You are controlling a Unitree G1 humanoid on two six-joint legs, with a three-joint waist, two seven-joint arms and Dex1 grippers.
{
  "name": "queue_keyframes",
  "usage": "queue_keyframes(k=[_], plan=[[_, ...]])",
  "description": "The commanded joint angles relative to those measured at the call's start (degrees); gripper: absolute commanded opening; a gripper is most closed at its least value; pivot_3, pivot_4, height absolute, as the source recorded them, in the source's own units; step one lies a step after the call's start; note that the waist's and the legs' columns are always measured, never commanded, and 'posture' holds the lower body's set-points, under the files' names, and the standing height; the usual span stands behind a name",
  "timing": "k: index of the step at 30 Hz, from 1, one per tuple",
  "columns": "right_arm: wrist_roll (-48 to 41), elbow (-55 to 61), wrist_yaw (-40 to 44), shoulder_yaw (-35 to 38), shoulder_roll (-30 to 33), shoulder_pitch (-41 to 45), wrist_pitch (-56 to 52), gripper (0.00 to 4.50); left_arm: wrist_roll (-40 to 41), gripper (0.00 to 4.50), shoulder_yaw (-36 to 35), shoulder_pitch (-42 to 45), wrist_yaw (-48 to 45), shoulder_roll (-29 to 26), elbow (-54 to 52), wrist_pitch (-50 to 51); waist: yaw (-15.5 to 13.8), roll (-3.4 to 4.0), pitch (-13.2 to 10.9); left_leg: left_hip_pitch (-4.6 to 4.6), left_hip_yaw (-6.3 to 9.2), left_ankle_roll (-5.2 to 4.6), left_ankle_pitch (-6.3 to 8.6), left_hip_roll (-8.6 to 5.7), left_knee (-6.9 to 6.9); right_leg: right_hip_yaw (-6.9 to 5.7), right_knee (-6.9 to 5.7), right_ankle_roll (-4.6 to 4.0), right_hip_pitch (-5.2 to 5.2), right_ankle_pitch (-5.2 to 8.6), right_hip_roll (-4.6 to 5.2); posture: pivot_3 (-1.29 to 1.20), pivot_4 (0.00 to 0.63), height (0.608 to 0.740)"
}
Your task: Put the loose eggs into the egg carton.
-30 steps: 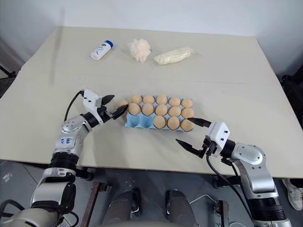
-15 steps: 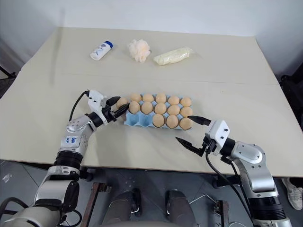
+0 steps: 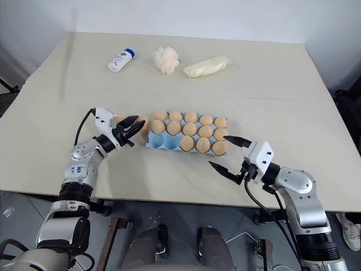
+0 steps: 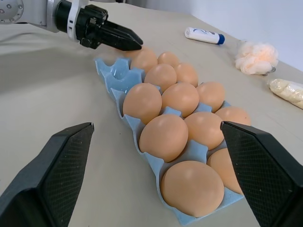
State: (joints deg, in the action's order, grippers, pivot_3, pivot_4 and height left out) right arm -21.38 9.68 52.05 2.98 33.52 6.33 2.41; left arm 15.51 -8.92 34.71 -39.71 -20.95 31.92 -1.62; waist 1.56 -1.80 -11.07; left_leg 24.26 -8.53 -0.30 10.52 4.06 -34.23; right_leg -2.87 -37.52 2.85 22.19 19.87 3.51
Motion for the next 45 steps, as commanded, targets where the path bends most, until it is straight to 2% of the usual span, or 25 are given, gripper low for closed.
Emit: queue_keyframes(k=[1, 4, 8, 15, 19, 23, 28, 30, 33, 37, 45], plan=[[-0.02, 1.56, -0.26, 0.72, 0.02, 0.27, 0.59, 4.50, 4.77, 1.66, -0.76, -0.65, -4.10, -0.17, -8.75, 1.62, 0.01, 0.00, 0.00, 0.00, 0.00, 0.00, 0.00, 0.00, 0.00, 0.00, 0.01, 0.00, -0.01, 0.00, 0.00, 0.00, 0.150, 0.740], [0.01, 1.59, -0.39, 0.67, -0.01, 0.08, 0.62, 4.50, 6.23, 1.66, -0.11, -1.58, -6.32, -0.32, -12.89, 3.30, 0.03, 0.00, 0.00, -0.01, 0.00, 0.00, -0.01, 0.00, 0.01, 0.00, 0.01, 0.00, -0.02, 0.00, -0.01, 0.00, 0.150, 0.740], [0.24, 1.61, -0.76, 0.66, -0.31, -0.64, 1.15, 4.50, 6.57, 1.66, 4.50, -2.95, -12.11, -0.76, -18.68, 6.38, 0.02, 0.00, 0.00, -0.02, -0.01, 0.00, -0.01, 0.00, 0.01, 0.01, 0.00, 0.00, -0.03, 0.00, -0.02, 0.00, 0.150, 0.740], [0.78, 2.45, -1.96, 1.17, -0.61, -1.56, 1.08, 4.50, 3.46, 1.66, 10.24, -1.01, -13.90, 2.35, -14.70, 5.85, -0.02, 0.00, 0.00, -0.03, 0.01, 0.00, -0.01, -0.03, -0.02, 0.02, 0.01, 0.00, -0.05, 0.00, 0.00, 0.00, 0.150, 0.740], [0.63, 3.17, -2.40, 1.83, -0.09, -1.83, 0.82, 4.50, 2.53, 1.66, 12.29, -1.88, -16.73, 2.10, -15.17, 4.33, 0.12, 0.00, 0.00, -0.02, 0.02, -0.01, -0.01, -0.02, 0.01, 0.02, 0.04, -0.01, -0.03, 0.00, -0.01, 0.00, 0.150, 0.740], [0.67, 3.38, -2.70, 1.73, -0.19, -1.61, 0.68, 4.50, 2.82, 1.66, 10.22, -2.35, -15.10, 1.99, -15.40, 2.73, 0.11, 0.00, 0.00, -0.02, 0.03, -0.02, -0.02, 0.01, 0.03, 0.01, 0.03, -0.03, -0.01, 0.02, -0.04, 0.00, 0.150, 0.740], [0.75, 3.57, -3.00, 1.23, -0.57, -2.82, 0.84, 4.50, 5.34, 1.66, 1.64, -0.72, -6.27, 2.36, -12.54, 1.55, 0.05, 0.00, 0.00, -0.02, 0.05, -0.11, -0.07, 0.01, 0.00, 0.02, 0.03, -0.02, -0.02, 0.01, -0.02, 0.00, 0.150, 0.740], [0.68, 3.60, -3.03, 1.02, -0.66, -2.75, 0.74, 4.50, 5.26, 2.02, -0.01, 0.00, -4.49, 1.63, -11.56, 2.77, -0.01, 0.00, 0.00, -0.02, 0.06, -0.16, -0.10, 0.00, 0.01, 0.00, 0.03, -0.02, -0.04, 0.01, -0.02, 0.00, 0.150, 0.740], [0.60, 3.67, -3.05, 0.92, -0.67, -2.58, 0.59, 4.50, 3.40, 2.80, -0.62, 0.63, -2.14, 0.79, -10.11, 2.17, -0.01, 0.00, 0.00, -0.02, 0.06, -0.16, -0.09, -0.02, 0.00, -0.02, 0.04, 0.00, -0.05, 0.01, -0.01, 0.00, 0.150, 0.740], [0.34, 3.21, -2.67, 0.90, -0.47, -1.77, 0.38, 4.50, -1.59, 4.01, -1.00, 7.39, 4.31, -0.73, 3.29, -1.71, -0.12, -0.03, -0.02, -0.01, 0.08, -0.06, -0.05, -0.03, -0.02, -0.06, 0.02, 0.00, -0.02, 0.00, -0.02, 0.00, 0.150, 0.740], [0.44, 3.57, -2.84, 1.29, -0.32, -2.22, 0.56, 4.50, -4.98, 4.01, 1.52, 15.40, 5.24, 0.62, 15.58, -2.62, -0.14, -0.04, -0.02, 0.05, 0.06, -0.16, -0.01, -0.10, 0.03, -0.08, 0.17, 0.11, -0.06, -0.02, 0.04, 0.00, 0.150, 0.740]])
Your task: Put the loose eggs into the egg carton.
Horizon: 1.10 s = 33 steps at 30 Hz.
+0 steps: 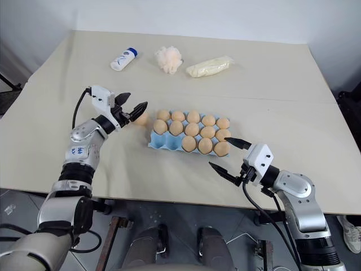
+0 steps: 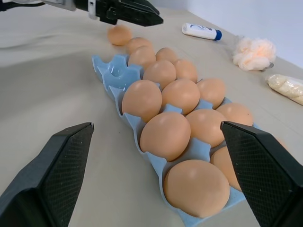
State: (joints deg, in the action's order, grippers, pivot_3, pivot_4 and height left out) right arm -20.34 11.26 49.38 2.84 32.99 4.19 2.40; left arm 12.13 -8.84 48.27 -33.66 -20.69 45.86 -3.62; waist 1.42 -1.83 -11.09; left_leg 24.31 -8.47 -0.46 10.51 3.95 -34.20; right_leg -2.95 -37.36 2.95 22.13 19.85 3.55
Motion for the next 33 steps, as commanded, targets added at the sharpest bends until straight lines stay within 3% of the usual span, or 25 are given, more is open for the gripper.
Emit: queue_keyframes(k=[1, 25, 28, 33], plan=[[-0.59, 2.09, -0.25, 1.53, 0.24, -0.25, 0.60, 4.50, -2.03, 4.01, 1.84, 2.06, -0.88, 0.38, 2.23, -0.69, 0.01, 0.00, 0.00, 0.01, -0.01, -0.07, -0.04, 0.00, 0.01, 0.00, -0.01, 0.01, 0.01, 0.01, -0.01, 0.00, 0.150, 0.740], [-0.56, 2.77, -0.72, 2.60, 0.14, -2.25, 1.07, 4.50, -4.13, 4.01, 3.42, -3.99, -1.40, -1.86, -4.86, 8.76, 0.12, -0.02, -0.01, 0.01, -0.07, 0.13, -0.01, -0.01, -0.01, 0.09, -0.15, 0.01, 0.13, 0.01, 0.01, 0.00, 0.150, 0.740], [-0.46, 2.54, -0.75, 2.65, 0.11, -2.08, 1.15, 4.50, -4.07, 3.43, 3.42, -4.21, -1.43, -1.48, -4.60, 8.65, 0.11, -0.01, -0.01, 0.01, -0.07, 0.13, -0.01, -0.01, 0.00, 0.09, -0.15, 0.00, 0.13, 0.01, 0.01, 0.00, 0.150, 0.740], [-0.33, 2.61, -1.03, 2.64, 0.01, -1.99, 1.03, 4.50, -4.38, 1.95, 3.53, -4.15, -1.12, -0.97, -3.61, 8.28, 0.12, -0.01, -0.01, 0.01, -0.07, 0.11, -0.02, -0.01, 0.00, 0.09, -0.15, 0.01, 0.13, 0.01, 0.00, 0.00, 0.150, 0.740]])
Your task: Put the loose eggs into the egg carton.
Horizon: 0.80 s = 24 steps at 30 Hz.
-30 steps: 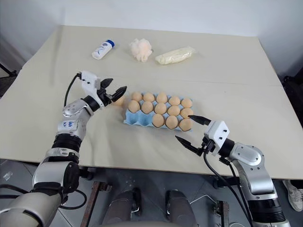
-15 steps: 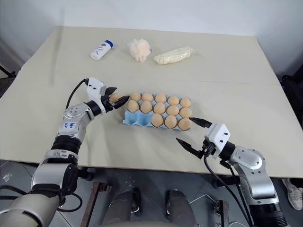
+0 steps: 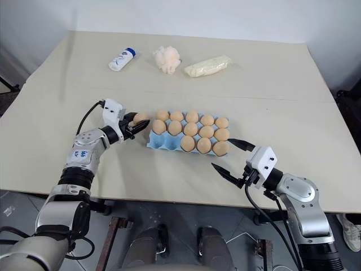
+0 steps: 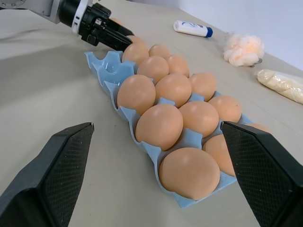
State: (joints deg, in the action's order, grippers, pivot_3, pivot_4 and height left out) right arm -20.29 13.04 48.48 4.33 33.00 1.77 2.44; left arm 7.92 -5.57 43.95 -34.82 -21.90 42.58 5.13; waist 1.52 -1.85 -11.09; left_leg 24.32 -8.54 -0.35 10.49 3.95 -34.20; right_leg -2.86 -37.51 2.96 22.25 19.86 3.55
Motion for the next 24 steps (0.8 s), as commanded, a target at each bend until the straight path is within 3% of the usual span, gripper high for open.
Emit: queue_keyframes(k=[1, 5, 9, 14, 19, 24], plan=[[-0.36, 0.83, -0.18, 1.14, -0.01, 0.48, 0.94, 4.50, -0.10, 1.72, 0.16, 0.02, -0.14, 0.08, -0.41, -0.59, 0.03, 0.00, 0.00, 0.00, 0.00, 0.00, 0.00, 0.00, 0.00, 0.00, 0.00, 0.00, 0.00, 0.00, 0.00, 0.00, 0.150, 0.740], [-0.30, 0.97, -0.32, 1.16, 0.03, 0.47, 0.86, 4.50, -0.01, 1.60, -0.17, -0.48, -0.40, -0.50, -0.79, -1.33, 0.03, 0.00, 0.00, -0.01, 0.00, 0.02, 0.01, 0.00, -0.02, 0.00, -0.02, 0.00, 0.00, 0.00, 0.00, 0.00, 0.150, 0.740], [-0.66, 1.95, -0.58, 2.26, 0.63, -0.35, 0.50, 4.50, 6.94, 1.60, -4.10, -3.00, -10.44, -1.77, -7.56, -10.29, 0.16, 0.00, 0.00, -0.01, -0.03, 0.03, 0.01, 0.02, 0.03, 0.02, -0.01, 0.00, 0.02, 0.00, -0.01, 0.00, 0.150, 0.740], [-0.85, 2.59, -0.48, 4.00, 1.57, -1.66, 0.22, 4.50, 12.12, 1.60, -4.11, -5.57, -18.66, -2.54, -16.17, -9.70, -0.08, 0.00, 0.00, 0.02, -0.03, 0.06, -0.03, 0.04, 0.06, 0.00, -0.02, -0.05, 0.05, 0.03, -0.03, 0.00, 0.150, 0.740], [-1.29, 3.15, -0.16, 7.50, 3.45, -4.59, 0.10, 4.50, 11.62, 1.60, 4.24, -7.61, -26.41, -0.05, -23.24, -6.22, -0.36, 0.01, 0.00, -0.07, 0.02, 0.00, 0.01, -0.06, -0.02, -0.04, 0.04, 0.01, -0.17, -0.01, 0.07, 0.00, 0.150, 0.740], [-1.25, 4.69, -1.47, 7.86, 3.03, -5.17, -0.44, 4.50, 7.94, 1.60, 8.43, -7.86, -26.63, 2.12, -19.48, -8.75, 0.28, 0.01, 0.01, -0.12, 0.05, -0.07, 0.05, -0.06, -0.08, 0.00, 0.10, 0.05, -0.25, -0.08, 0.08, 0.00, 0.150, 0.740]])
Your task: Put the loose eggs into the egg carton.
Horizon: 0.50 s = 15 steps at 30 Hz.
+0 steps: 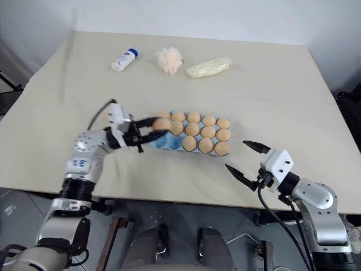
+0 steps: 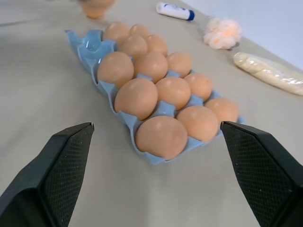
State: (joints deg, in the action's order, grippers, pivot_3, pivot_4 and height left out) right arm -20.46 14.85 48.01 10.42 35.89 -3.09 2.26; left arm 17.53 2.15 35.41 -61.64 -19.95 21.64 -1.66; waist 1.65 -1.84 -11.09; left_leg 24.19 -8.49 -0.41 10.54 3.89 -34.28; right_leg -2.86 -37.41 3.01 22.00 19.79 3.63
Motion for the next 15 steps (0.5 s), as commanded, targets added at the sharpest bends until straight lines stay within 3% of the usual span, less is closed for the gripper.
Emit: queue_keyframes(k=[1, 6, 13, 15], plan=[[-1.08, 3.49, -1.28, 1.77, 0.04, -0.58, -0.46, 4.50, -2.20, 1.60, 1.06, 1.16, 0.49, 0.45, 2.85, -2.18, 0.23, 0.02, 0.01, -0.04, 0.00, 0.01, 0.00, 0.02, 0.01, 0.02, -0.01, -0.02, 0.00, 0.00, -0.04, 0.00, 0.150, 0.740], [-1.14, 5.33, -2.48, 1.68, -0.31, -1.28, -1.42, 4.50, -3.06, 1.60, 0.54, 3.52, -0.38, 0.28, 8.47, -3.60, -0.08, 0.01, 0.01, -0.02, 0.08, 0.04, -0.03, 0.07, 0.02, -0.04, -0.02, -0.11, 0.03, 0.04, -0.11, 0.00, 0.150, 0.740], [-1.11, 5.85, -3.17, 1.72, -0.39, -1.77, -1.63, 4.50, -2.35, 3.84, -0.15, 2.19, -3.40, -2.22, 6.97, -4.85, -0.08, 0.01, 0.01, 0.02, 0.07, -0.03, 0.01, 0.05, 0.04, -0.04, 0.07, -0.08, 0.01, 0.03, -0.06, 0.00, 0.150, 0.740], [-1.15, 5.60, -3.01, 1.53, -0.45, -1.56, -1.52, 4.50, -1.81, 3.84, -1.08, 1.90, -3.34, -2.95, 5.96, -4.82, -0.08, 0.01, 0.01, 0.02, 0.07, -0.02, 0.01, 0.06, 0.05, -0.05, 0.06, -0.08, 0.02, 0.03, -0.06, 0.00, 0.150, 0.740]])
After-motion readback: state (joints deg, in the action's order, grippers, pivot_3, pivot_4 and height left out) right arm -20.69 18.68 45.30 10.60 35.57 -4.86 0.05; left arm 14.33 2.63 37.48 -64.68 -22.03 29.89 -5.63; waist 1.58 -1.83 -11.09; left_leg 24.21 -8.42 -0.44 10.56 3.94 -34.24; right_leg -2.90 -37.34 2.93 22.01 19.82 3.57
